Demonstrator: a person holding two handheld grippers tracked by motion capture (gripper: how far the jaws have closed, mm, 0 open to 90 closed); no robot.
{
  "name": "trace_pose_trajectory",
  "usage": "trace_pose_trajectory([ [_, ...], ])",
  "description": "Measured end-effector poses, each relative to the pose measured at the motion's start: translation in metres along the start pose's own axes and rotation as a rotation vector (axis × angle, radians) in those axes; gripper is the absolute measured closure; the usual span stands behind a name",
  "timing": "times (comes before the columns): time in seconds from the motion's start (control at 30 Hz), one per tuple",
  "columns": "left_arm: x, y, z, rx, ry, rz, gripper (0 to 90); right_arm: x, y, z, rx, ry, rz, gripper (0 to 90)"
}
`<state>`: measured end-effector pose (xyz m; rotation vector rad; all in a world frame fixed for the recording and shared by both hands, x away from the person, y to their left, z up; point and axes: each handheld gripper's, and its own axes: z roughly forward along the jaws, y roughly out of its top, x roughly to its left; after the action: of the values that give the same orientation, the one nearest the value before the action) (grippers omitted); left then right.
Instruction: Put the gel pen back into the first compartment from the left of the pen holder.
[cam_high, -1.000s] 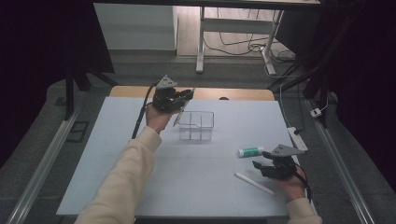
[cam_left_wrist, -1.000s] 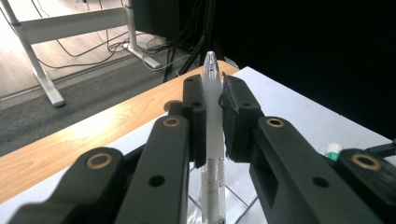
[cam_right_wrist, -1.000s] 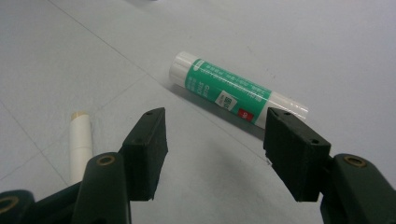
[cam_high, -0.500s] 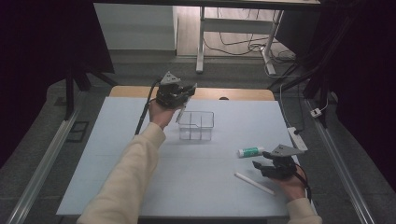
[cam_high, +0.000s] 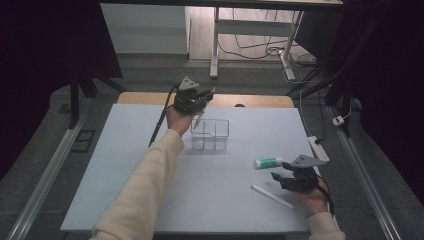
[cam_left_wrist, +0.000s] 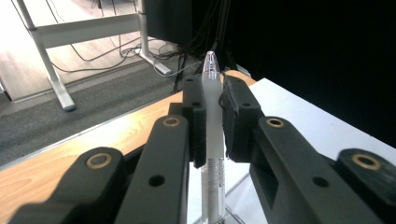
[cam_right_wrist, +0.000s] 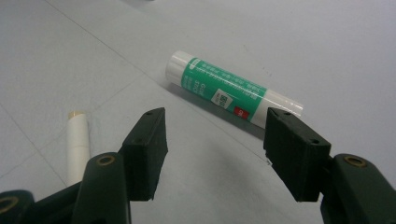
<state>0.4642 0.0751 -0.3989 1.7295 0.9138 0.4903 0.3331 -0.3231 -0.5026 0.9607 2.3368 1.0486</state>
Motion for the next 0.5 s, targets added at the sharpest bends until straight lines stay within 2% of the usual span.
trace_pose_trajectory([
  [0.23, 0.0038, -0.0047, 0.0071, -0.002, 0.004, -0.001, 80.1, -0.0005, -0.0011, 0.0013, 0.008, 0.007, 0.0, 39.2],
  [0.5, 0.007, -0.0099, 0.0049, 0.01, 0.016, -0.002, 79.6, -0.0001, -0.0014, 0.0018, 0.015, 0.007, -0.004, 39.2],
])
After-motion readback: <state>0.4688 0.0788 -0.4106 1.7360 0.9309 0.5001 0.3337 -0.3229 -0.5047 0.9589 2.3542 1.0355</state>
